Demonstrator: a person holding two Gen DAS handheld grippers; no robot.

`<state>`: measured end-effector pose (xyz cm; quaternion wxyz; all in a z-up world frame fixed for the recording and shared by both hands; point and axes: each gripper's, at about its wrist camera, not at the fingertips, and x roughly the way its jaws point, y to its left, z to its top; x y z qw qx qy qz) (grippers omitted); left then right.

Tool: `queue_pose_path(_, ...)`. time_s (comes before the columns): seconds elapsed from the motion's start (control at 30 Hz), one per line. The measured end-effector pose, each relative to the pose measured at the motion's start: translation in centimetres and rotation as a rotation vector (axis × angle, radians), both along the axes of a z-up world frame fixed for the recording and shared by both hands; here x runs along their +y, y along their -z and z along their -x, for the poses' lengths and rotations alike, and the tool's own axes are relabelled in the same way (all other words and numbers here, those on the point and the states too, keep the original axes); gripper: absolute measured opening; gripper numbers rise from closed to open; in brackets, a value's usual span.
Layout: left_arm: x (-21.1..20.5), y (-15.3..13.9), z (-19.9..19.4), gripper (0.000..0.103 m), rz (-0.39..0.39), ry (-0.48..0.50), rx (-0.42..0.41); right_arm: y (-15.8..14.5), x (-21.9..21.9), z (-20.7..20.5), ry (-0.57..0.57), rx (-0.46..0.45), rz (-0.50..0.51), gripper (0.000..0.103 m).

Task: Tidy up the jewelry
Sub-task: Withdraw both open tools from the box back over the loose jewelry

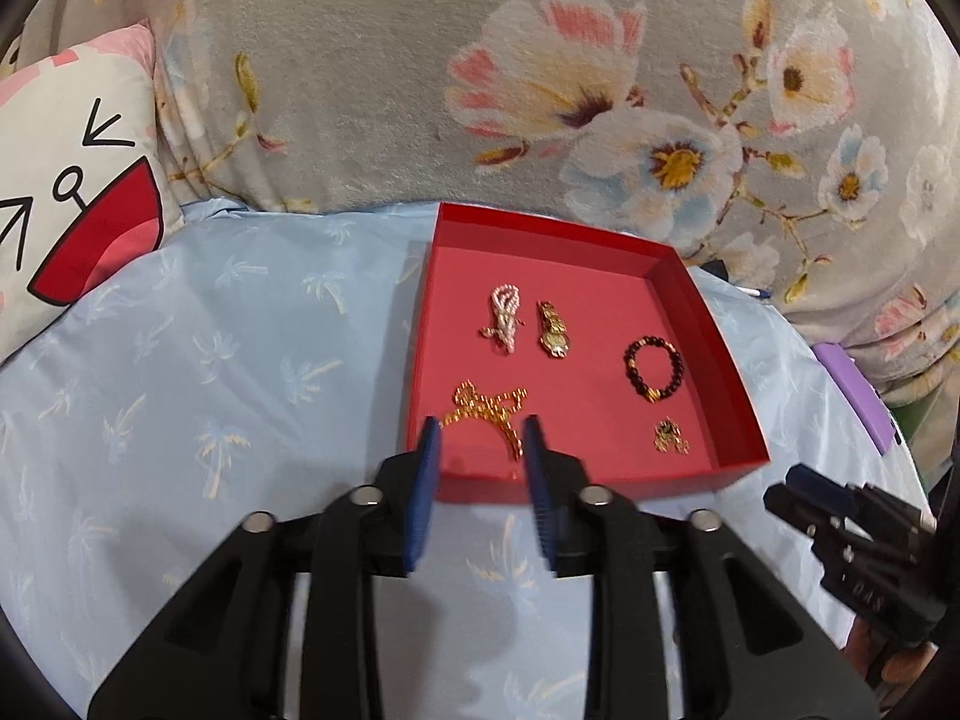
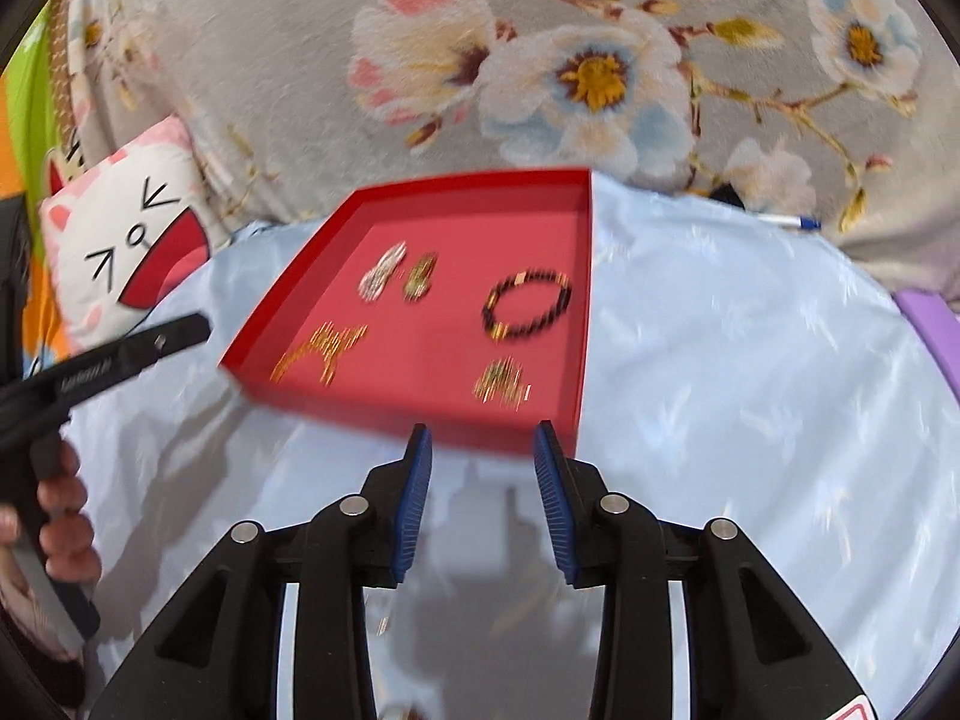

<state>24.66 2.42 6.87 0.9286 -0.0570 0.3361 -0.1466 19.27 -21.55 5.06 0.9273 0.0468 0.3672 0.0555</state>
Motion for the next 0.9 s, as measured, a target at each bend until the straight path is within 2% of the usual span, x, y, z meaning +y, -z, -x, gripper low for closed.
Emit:
queue_pose_path(0.17,0.5,0.3,3.9,0.042,-0.009,0.018,0.004,1.2,0.7,4.8,-0.031,0.036,0.009,0.039)
queue_pose_path(0.23,0.6,0.5,5.5,0.05,-0.02,0.026,0.007,1.7,1.0,6.4,-0.045,0.055,0.006,0.039)
queue_pose_path(0.43,0.5,2.1,10.2,0.057,-0.048,0.048,0.031,3.7,2.6,10.4,-0.084,0.088,0.035,0.039)
queue_pose_path(0.67,0.2,4.0,13.2,0.057,-0.068,0.052,0.057,4.8,3.8,10.8,-0.097,0.101,0.054,0.039)
queue_pose_path(0.9,0.4,5.2,13.2,0.058,-0.061,0.04,0.087,5.2,3.6,9.9,-0.09,0.132,0.018,0.036)
